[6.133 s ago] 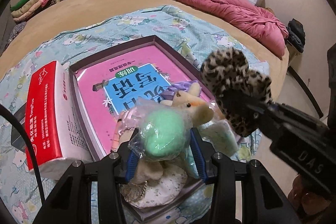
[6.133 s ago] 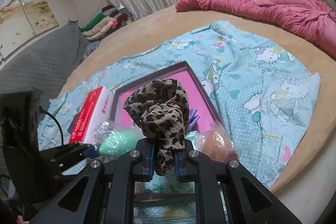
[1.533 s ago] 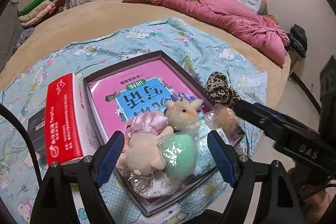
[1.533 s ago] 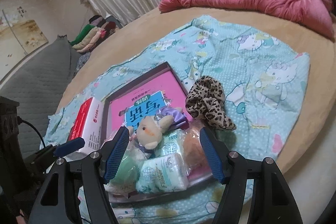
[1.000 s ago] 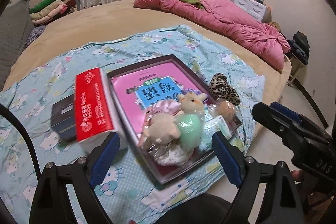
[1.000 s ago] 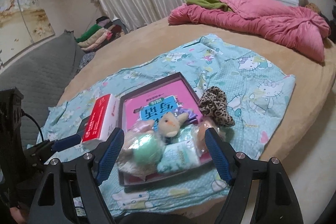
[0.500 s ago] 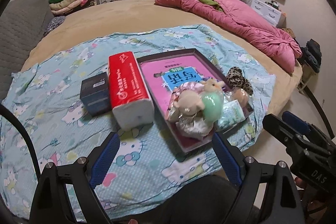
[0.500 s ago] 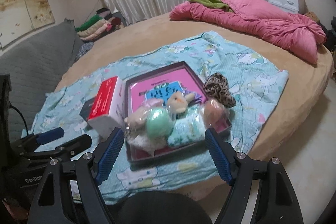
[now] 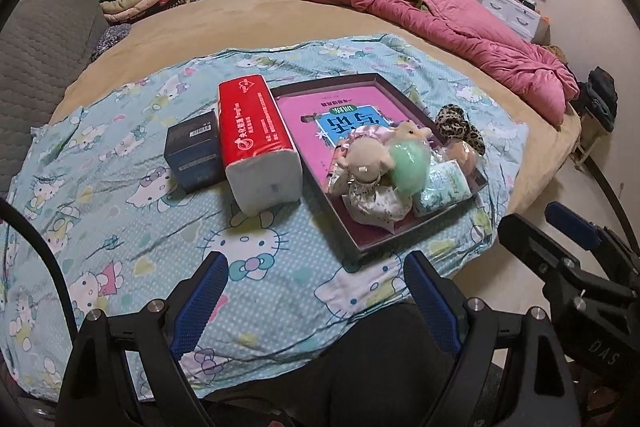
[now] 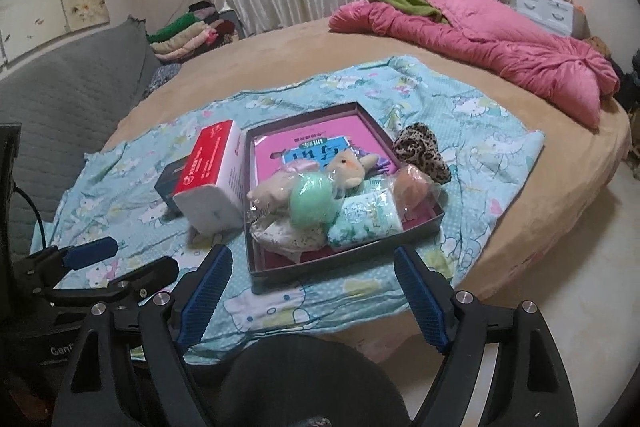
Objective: Organize soft objects
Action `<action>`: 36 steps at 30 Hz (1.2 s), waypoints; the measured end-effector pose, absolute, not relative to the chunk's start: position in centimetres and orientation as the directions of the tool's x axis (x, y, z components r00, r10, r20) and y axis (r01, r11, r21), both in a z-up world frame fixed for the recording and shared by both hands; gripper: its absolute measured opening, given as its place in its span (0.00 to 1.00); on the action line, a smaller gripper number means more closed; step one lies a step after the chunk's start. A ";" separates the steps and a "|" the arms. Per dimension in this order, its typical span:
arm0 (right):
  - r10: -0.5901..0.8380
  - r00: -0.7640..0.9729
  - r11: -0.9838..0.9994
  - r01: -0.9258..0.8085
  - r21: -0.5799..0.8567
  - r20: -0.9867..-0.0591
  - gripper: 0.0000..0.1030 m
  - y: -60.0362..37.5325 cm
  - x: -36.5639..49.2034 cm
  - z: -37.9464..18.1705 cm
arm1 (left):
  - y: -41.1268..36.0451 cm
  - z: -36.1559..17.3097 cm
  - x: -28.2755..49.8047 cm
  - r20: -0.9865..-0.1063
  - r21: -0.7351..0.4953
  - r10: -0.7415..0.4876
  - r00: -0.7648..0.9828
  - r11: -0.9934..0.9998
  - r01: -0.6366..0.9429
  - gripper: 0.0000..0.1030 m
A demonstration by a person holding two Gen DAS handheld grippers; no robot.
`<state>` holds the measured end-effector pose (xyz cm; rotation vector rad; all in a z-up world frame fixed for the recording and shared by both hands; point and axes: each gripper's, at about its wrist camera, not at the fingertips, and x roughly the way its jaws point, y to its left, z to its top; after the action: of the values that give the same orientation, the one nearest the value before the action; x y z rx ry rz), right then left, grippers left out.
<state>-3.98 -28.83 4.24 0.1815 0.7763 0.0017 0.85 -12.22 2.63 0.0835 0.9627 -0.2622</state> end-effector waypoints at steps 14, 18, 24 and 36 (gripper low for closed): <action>0.045 0.722 0.987 0.073 0.140 -0.691 0.83 -28.4 -5.0 4.4 | -11.1 3.0 0.1 -0.808 -0.050 -0.175 0.562 0.972 0.230 0.87; 0.054 0.719 0.988 0.063 0.142 -0.693 0.83 -28.3 -5.0 4.1 | -10.9 3.1 0.1 -0.806 -0.055 -0.176 0.565 0.973 0.225 0.87; 0.056 0.714 0.986 0.070 0.151 -0.698 0.83 -28.5 -4.9 3.8 | -10.7 2.8 0.2 -0.814 -0.052 -0.168 0.556 0.975 0.218 0.87; 0.058 0.709 0.986 0.068 0.150 -0.702 0.83 -28.4 -4.8 3.5 | -10.7 2.3 0.2 -0.820 -0.039 -0.156 0.551 0.975 0.219 0.87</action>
<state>-4.79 -28.39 3.54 0.1701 0.7832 -0.0053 0.21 -10.73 2.31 0.0708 0.9626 -0.2222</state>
